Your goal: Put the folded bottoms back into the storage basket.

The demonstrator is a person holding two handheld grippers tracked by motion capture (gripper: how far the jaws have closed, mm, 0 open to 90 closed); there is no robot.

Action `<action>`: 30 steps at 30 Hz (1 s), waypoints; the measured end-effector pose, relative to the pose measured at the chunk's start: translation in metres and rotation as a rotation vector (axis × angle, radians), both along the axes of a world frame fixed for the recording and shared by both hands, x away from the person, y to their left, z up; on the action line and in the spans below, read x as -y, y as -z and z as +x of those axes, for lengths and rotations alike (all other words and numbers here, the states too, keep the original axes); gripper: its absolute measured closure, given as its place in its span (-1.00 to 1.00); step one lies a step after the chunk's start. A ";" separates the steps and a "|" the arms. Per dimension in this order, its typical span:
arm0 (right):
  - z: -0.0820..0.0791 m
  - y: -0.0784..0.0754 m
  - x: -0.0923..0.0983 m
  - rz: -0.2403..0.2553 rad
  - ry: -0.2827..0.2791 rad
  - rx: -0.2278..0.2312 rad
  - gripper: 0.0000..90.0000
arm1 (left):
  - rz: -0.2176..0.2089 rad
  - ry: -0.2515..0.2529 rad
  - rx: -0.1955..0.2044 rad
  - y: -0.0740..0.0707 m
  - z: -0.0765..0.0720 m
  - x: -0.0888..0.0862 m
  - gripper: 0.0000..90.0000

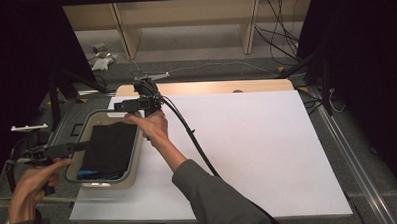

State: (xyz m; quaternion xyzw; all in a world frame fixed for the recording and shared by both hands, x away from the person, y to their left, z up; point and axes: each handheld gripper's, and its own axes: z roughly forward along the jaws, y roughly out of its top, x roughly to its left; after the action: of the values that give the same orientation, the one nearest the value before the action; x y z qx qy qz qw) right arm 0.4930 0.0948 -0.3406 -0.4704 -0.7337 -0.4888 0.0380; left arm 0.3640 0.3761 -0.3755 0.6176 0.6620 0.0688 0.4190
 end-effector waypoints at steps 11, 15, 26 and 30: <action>0.005 -0.001 0.025 0.004 0.022 0.019 -0.72 | 0.001 0.021 0.024 0.001 0.008 0.024 -0.67; 0.006 -0.003 0.036 -0.003 0.031 0.045 -0.74 | -0.007 0.037 0.030 0.002 0.012 0.034 -0.68; 0.008 -0.004 0.065 0.007 0.048 0.057 -0.76 | -0.006 0.103 0.061 0.003 0.018 0.071 -0.70; 0.009 -0.003 0.076 0.006 0.055 0.070 -0.76 | -0.002 0.117 0.078 0.003 0.019 0.081 -0.71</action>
State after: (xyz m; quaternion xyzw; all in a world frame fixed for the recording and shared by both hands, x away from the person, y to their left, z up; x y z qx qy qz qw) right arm 0.5018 0.0187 -0.3375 -0.4726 -0.7201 -0.5080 0.0002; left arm 0.3831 0.2948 -0.3784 0.6516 0.6079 0.0677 0.4486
